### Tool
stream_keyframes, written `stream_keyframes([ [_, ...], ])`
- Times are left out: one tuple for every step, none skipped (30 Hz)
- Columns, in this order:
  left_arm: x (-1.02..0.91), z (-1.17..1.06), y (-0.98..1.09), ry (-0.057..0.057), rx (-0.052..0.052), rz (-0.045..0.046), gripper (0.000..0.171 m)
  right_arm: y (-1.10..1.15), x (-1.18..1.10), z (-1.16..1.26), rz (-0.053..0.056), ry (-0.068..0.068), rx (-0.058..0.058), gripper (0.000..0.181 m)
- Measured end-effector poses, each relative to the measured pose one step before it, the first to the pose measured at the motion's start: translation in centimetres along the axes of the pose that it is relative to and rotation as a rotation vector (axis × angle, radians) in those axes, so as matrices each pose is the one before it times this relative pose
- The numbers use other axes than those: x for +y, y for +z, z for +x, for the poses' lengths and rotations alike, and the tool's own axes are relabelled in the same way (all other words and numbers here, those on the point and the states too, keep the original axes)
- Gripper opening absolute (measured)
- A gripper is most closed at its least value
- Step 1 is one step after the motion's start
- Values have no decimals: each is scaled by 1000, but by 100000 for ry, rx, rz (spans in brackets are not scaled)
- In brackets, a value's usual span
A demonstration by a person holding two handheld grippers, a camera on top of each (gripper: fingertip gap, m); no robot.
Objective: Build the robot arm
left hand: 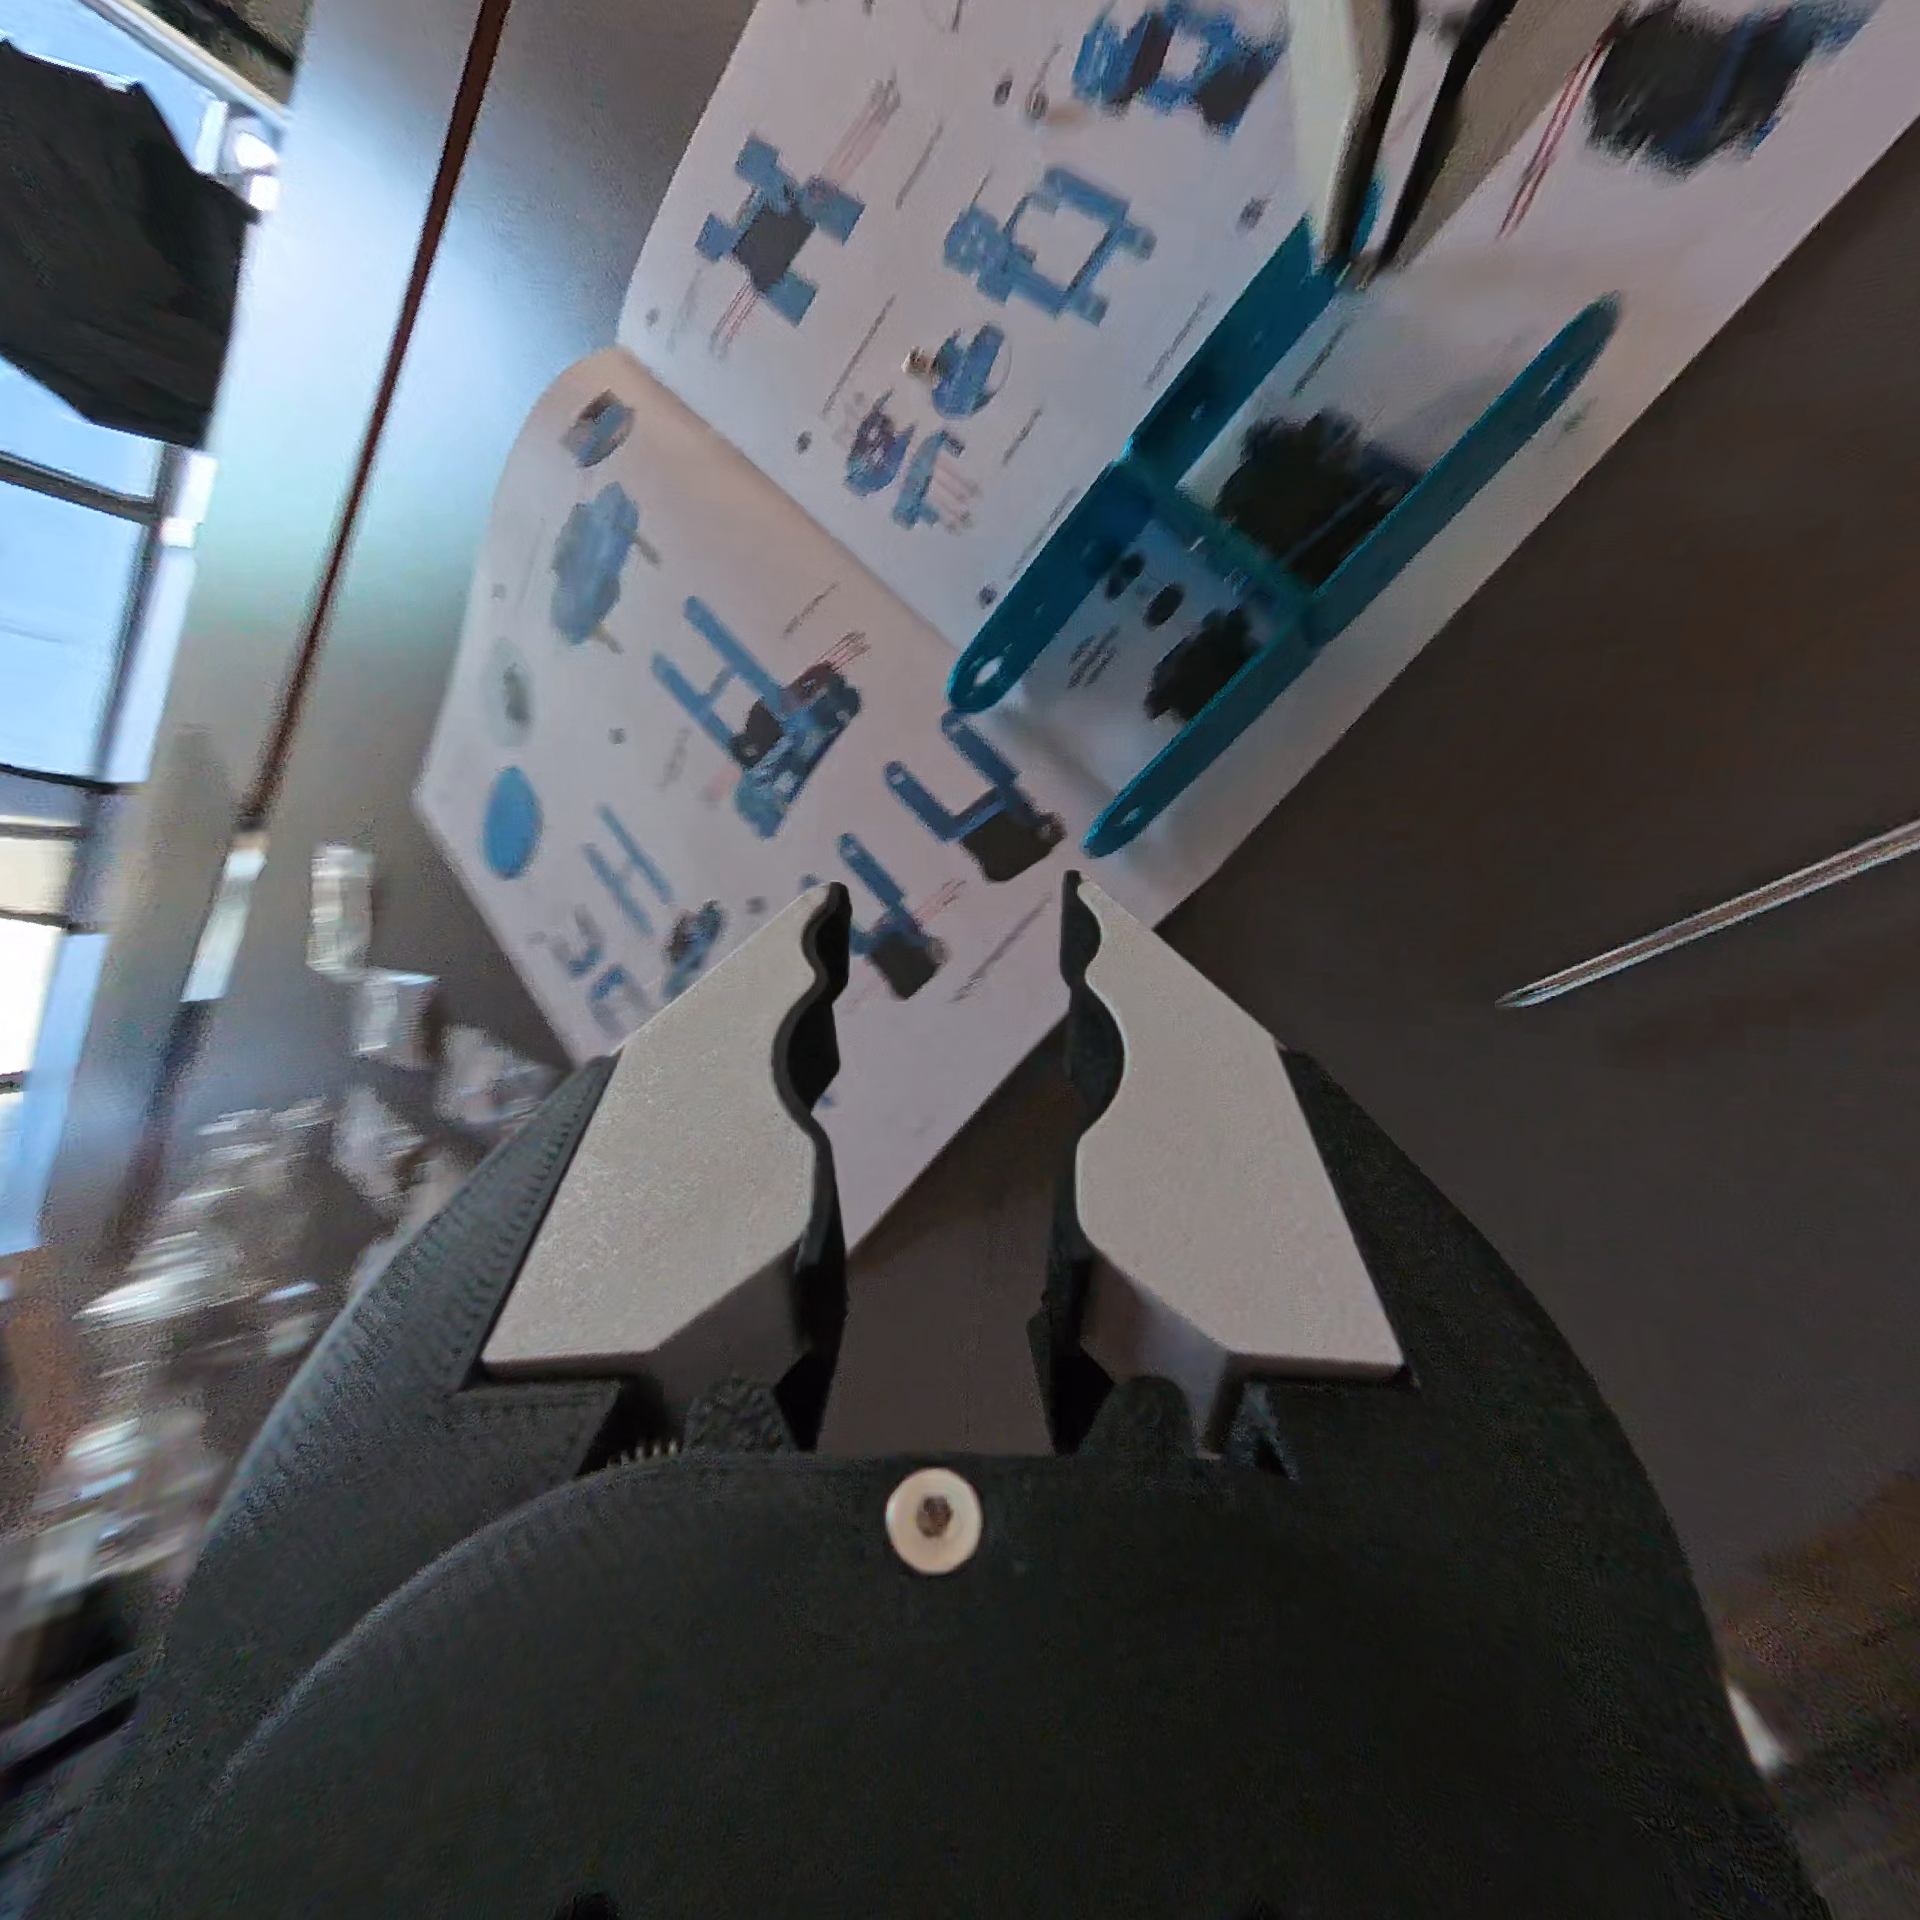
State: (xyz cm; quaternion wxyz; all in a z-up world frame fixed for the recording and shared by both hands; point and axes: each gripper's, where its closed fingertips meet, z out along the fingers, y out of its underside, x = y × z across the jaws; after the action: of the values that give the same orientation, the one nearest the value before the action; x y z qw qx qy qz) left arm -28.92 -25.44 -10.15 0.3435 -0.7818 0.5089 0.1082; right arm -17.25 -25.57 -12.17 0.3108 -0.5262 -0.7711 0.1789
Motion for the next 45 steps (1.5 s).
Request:
stream_keyframes([
  [-540, 854, -317, -10576, 7575, 7446, 36, -260, -408, 109, 1965, -715, 2125, 4],
  [-780, 854, -359, -11751, 8280, 9316, 34, -350, -523, 218, 2641, -799, 3005, 4],
  [-907, 869, -348, -11715, 8885, 10246, 30, -414, -587, 125, 3074, -854, 2723, 4],
  [-877, 792, -225, -11088, 8446, 9754, 26, -445, -626, 166, 3345, -708, 3071, 4],
  [-750, 696, -40, -9750, 7677, 8609, 26, -437, -613, 171, 3297, -860, 3394, 4],
  [-617, 745, 144, -7996, 7414, 7189, 26, -410, -560, 229, 3029, -1179, 3832, 4],
  [-529, 775, 282, -6498, 7015, 6021, 26, -379, -508, 185, 2454, -1556, 3478, 4],
  [-550, 603, 391, -5490, 5609, 5571, 26, -325, -433, 134, 1828, -1753, 3026, 4],
  [-611, 626, 430, -4590, 5150, 5313, 27, -281, -415, 87, 1490, -1856, 2570, 4],
  [-636, 750, 465, -3708, 5354, 4857, 27, -247, -385, 132, 1099, -1494, 2525, 4],
  [-577, 551, 460, -3108, 3755, 4149, 26, -195, -356, 84, 899, -1419, 1777, 4],
  [-464, 211, 461, -2178, 1580, 3097, 26, -205, -420, 71, 1444, -1610, 1626, 4],
  [-323, 68, 429, -959, 611, 2063, 26, -172, -370, 39, 1193, -1053, 928, 4],
  [-167, -72, 376, -362, -7, 852, 26, -135, -282, 85, 821, -738, 995, 4],
  [-10, -152, 324, -296, -280, -267, 26, -122, -230, 190, 735, -866, 1455, 4],
  [68, -130, 257, -420, -32, -668, 25, -69, -73, 68, 75, -558, 447, 4],
  [81, -84, 220, -625, 302, -578, 23, -22, 52, 88, -493, -200, 374, 4],
  [77, -22, 192, -842, 758, -358, 21, -1, 76, 67, -355, -89, 356, 4],
  [90, 0, 178, -991, 917, -425, 17, 14, 40, -45, 107, -138, -270, 4],
  [89, -38, 161, -891, 695, -503, 14, 53, 112, -56, -264, 1, -388, 4],
  [77, -125, 154, -702, 146, -405, 14, 78, 142, 3, -674, -6, 9, 4],
  [6, -127, 125, -544, 32, 74, 14, 57, 54, 38, -129, -458, 387, 4],
  [-22, -109, 123, -484, 122, 239, 14, 51, 26, -41, -70, -422, -192, 4],
  [-5, -90, 120, -378, 88, 7, 14, 63, 71, -1, -377, -194, -71, 4],
  [-20, -18, 116, -210, 440, 119, 14, 78, 85, 18, -489, -364, 115, 4],
  [-14, -15, 114, -220, 352, -27, 13, 71, 112, 7, -508, -659, 288, 4],
  [50, -76, 96, -141, -17, -418, 10, 45, 58, 25, -176, -748, 412, 4],
  [28, -27, 71, -7, 156, -337, 7, 61, 140, 9, -728, -227, 68, 4],
  [2, -66, 42, -20, -96, -155, 6, 35, 120, 51, -434, 118, 266, 4],
  [-23, -83, 20, -73, -215, -65, 5, 4, 15, 100, 163, 602, 453, 4],
  [-10, -42, 7, -145, -4, -32, 4, 6, 23, 20, 143, 687, -133, 4],
  [-11, -30, 1, -75, 131, 65, 2, -40, -22, 50, 299, 243, 54, 4],
  [-27, -17, -17, 76, 141, 223, 1, -53, -89, 88, 614, 310, 336, 4],
  [-35, 64, -20, 6, 702, 366, 1, -49, -89, 35, 489, 631, -37, 4],
  [-57, 126, -24, -19, 1157, 407, 1, -52, -137, 18, 718, 743, -137, 4],
  [-45, 168, -48, 118, 1501, 440, 1, -71, -156, 16, 971, 840, -194, 4],
  [-97, 240, -72, -162, 2062, 759, 0, -94, -243, 19, 1529, 1142, -287, 4],
  [-141, 356, -74, -793, 2993, 1262, 0, -145, -337, 43, 2396, 1698, -458, 4],
  [-168, 556, -74, -1158, 4466, 1496, 0, -202, -474, 6, 3525, 2318, -1133, 5],
  [-109, 593, -56, -1916, 4793, 1205, 0, -254, -550, -62, 4307, 2603, -1861, 5],
  [-60, 478, -36, -2370, 4226, 898, 0, -265, -451, -14, 3959, 2344, -1691, 8],
  [-59, 481, -22, -2102, 4145, 877, 0, -245, -303, -92, 3237, 1937, -2148, 10],
  [-11, 420, -11, -1892, 3636, 608, 0, -201, -225, 31, 2670, 1683, -1196, 10],
  [89, 174, 20, -1321, 1917, -131, 0, -166, -118, 102, 1709, 1234, -227, 10],
  [126, 59, 24, -221, 654, -415, 0, -104, -173, -385, 1590, 156, -2983, 10],
])
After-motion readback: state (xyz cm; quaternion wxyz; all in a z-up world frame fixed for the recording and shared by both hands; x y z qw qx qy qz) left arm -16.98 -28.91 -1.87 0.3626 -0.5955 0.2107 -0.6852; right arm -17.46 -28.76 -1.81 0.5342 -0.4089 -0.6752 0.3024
